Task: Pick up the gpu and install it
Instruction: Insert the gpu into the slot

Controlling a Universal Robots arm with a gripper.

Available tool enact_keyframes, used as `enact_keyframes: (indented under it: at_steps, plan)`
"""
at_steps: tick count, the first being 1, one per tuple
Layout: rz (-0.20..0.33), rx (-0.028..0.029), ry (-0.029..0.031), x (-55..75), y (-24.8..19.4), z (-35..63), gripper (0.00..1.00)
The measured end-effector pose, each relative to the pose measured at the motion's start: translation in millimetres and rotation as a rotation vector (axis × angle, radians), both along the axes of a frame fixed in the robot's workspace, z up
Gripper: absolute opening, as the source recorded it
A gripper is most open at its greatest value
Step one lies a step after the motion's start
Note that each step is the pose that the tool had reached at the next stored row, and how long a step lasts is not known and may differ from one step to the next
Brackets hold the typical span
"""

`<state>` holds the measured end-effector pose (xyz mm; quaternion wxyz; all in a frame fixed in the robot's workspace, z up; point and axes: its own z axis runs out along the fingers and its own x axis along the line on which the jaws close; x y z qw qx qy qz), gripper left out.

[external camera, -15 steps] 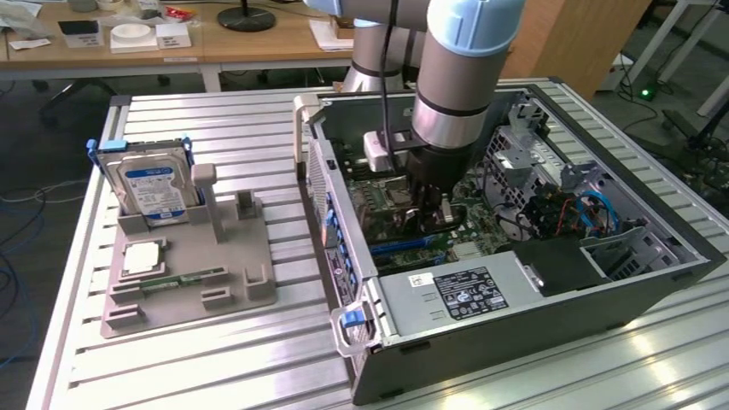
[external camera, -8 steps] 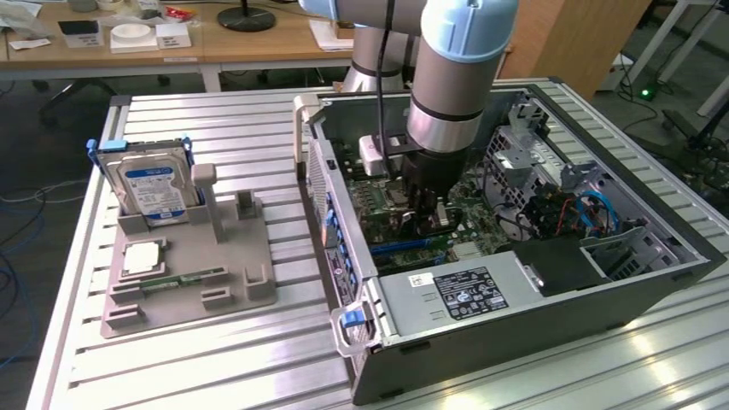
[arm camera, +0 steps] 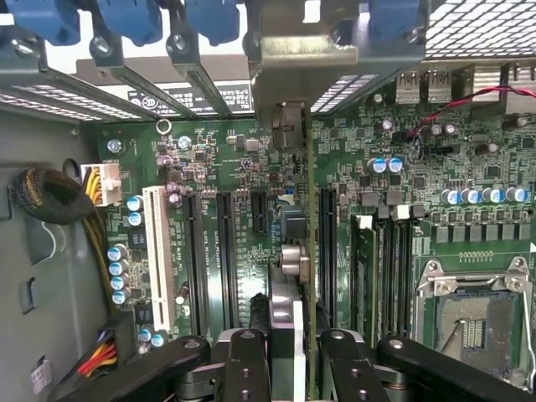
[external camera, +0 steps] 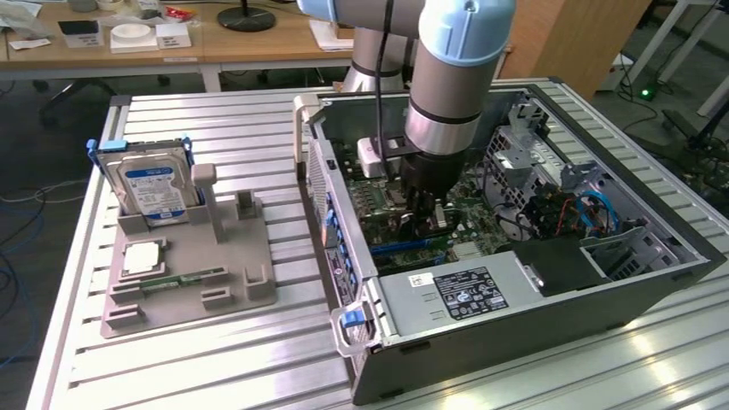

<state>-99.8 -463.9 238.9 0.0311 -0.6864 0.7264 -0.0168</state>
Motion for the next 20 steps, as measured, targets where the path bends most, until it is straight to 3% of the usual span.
enact_keyframes:
  at_steps: [6, 13, 20]
  plan:
    - [0.0, -0.0012, 0.0012, -1.9, 0.2, -5.6, 0.28]
    - [0.0, -0.0082, 0.0011, -2.1, 0.6, -5.9, 0.28]
    - [0.0, -0.0091, 0.0022, -1.8, 2.6, -5.9, 0.28]
